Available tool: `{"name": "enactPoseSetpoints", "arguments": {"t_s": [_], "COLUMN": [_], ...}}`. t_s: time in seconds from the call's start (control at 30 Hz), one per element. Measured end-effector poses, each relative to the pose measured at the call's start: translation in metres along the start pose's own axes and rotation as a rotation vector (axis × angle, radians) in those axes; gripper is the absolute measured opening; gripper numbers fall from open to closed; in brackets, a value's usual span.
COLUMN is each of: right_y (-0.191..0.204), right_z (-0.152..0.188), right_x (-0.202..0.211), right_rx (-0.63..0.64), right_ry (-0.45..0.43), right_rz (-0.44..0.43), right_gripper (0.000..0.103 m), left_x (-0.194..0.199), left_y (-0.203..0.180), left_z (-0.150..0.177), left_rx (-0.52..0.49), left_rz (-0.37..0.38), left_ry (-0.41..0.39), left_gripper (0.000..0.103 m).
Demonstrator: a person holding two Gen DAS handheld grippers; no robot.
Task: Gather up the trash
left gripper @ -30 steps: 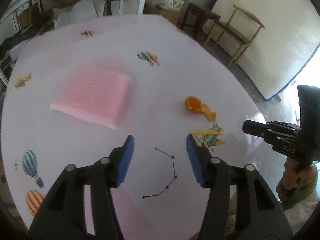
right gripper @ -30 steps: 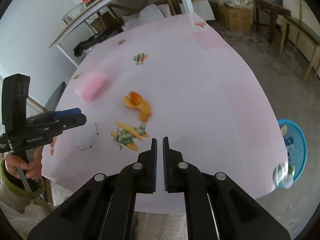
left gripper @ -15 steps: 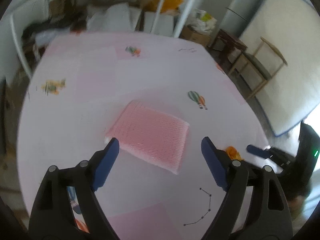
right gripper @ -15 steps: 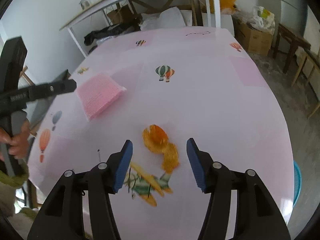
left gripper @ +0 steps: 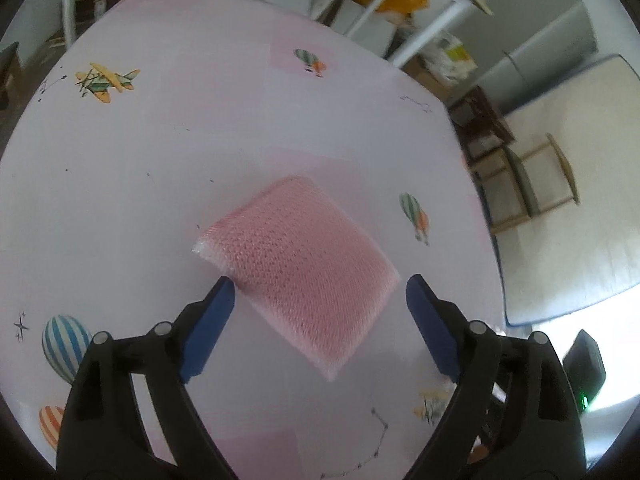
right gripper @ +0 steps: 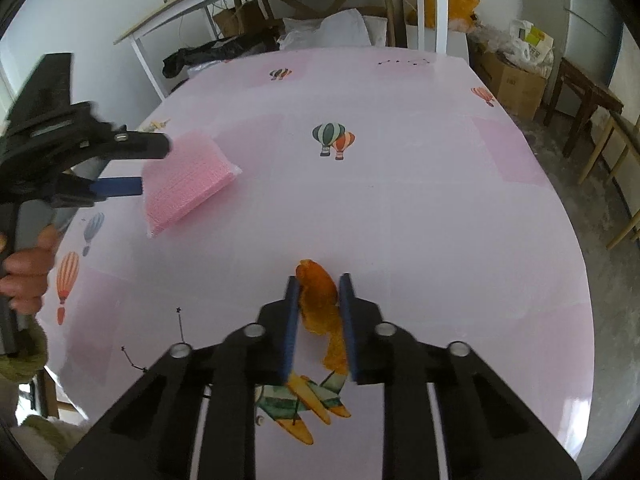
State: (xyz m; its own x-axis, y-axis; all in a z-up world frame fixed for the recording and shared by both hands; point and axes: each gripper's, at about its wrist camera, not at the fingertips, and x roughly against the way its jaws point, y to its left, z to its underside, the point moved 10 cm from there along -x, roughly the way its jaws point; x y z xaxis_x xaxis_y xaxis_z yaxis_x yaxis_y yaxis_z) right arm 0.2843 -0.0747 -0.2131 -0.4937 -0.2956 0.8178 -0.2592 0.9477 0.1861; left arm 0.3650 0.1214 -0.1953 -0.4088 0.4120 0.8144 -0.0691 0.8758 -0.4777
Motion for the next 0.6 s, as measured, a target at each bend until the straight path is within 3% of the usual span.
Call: {"name": "enactPoseSetpoints", "arguments": {"t_s": [0.2, 0.6], "right_y": [-0.008, -0.033], "right_z": [0.008, 0.017], "right_x": [0.009, 0.021], "right_rx": [-0.054, -0.171], "right_ry": [-0.002, -0.017], "right_rz": [-0.004, -0.035], "right_gripper": [0.014, 0.013], "left_x": [-0.015, -0.041], "left_y": [-0.005, -0.045], "left_z": [-0.009, 0.012], "left_rx": [-0.005, -0.352], "left_rz": [-0.047, -0.193], "left_ry": [-0.003, 0.049], "left_gripper": [0.083, 0.083]}}
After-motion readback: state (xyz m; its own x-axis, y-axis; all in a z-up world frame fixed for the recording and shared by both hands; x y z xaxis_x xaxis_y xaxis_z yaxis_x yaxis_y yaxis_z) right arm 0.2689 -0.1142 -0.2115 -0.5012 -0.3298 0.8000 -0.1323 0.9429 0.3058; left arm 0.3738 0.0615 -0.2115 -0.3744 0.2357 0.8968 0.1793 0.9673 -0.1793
